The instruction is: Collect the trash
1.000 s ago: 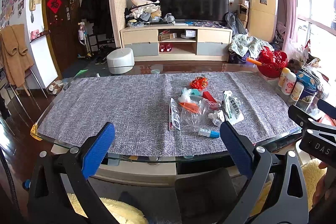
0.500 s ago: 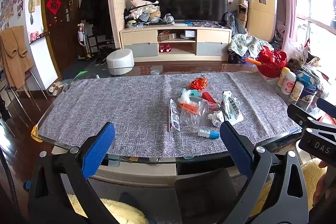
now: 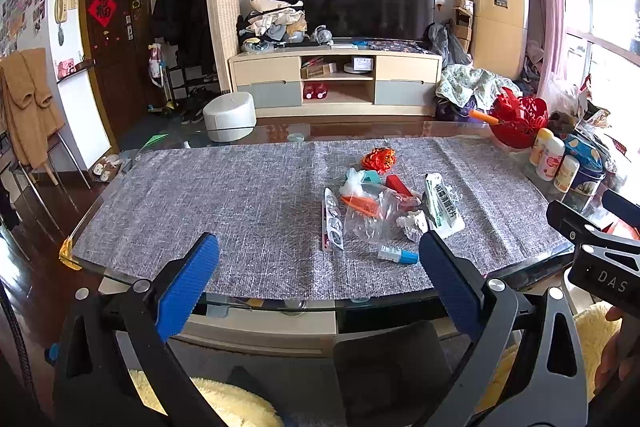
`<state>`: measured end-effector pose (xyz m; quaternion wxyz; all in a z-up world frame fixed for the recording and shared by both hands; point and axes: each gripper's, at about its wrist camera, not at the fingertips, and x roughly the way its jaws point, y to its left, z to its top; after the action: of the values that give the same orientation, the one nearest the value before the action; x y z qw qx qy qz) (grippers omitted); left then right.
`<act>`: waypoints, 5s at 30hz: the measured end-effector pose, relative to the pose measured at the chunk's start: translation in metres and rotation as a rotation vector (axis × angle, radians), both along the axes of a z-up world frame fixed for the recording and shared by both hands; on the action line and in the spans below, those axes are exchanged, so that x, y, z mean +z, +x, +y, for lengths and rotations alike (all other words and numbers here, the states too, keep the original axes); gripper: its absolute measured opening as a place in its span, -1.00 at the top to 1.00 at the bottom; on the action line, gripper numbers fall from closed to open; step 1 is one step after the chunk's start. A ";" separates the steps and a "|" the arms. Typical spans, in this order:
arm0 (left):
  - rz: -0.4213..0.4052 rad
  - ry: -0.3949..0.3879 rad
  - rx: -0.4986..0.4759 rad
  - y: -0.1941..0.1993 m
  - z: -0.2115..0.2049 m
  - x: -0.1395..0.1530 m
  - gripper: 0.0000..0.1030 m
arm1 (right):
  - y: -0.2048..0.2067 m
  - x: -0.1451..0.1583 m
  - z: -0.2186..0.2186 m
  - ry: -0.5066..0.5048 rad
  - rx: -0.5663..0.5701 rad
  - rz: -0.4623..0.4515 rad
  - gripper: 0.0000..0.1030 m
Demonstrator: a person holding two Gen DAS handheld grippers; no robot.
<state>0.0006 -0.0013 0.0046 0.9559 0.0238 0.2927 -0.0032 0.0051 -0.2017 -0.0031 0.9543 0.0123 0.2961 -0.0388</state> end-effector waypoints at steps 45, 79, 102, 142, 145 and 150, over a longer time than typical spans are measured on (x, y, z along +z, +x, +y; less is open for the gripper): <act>0.127 0.019 0.003 0.049 0.012 -0.044 -0.84 | 0.056 -0.044 -0.013 0.081 0.033 0.164 -0.94; 0.442 -0.016 -0.103 0.201 0.001 -0.149 -0.27 | 0.212 -0.149 -0.031 0.245 0.082 0.449 -0.39; 0.382 -0.008 -0.073 0.194 0.006 -0.130 0.47 | 0.198 -0.116 -0.025 0.204 0.136 0.321 0.55; 0.456 -0.090 -0.217 -0.027 -0.024 -0.147 0.47 | -0.019 -0.147 -0.005 0.181 0.208 0.454 0.56; 0.521 -0.113 -0.224 -0.023 -0.025 -0.173 0.47 | -0.015 -0.169 -0.003 0.206 0.209 0.514 0.56; 0.633 -0.143 -0.245 -0.014 -0.026 -0.218 0.47 | 0.000 -0.207 -0.001 0.236 0.201 0.611 0.56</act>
<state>-0.0136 -0.0278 -0.2135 0.8095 -0.0105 0.5686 -0.1457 0.0047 -0.2028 -0.2096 0.8124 0.0812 0.5707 0.0881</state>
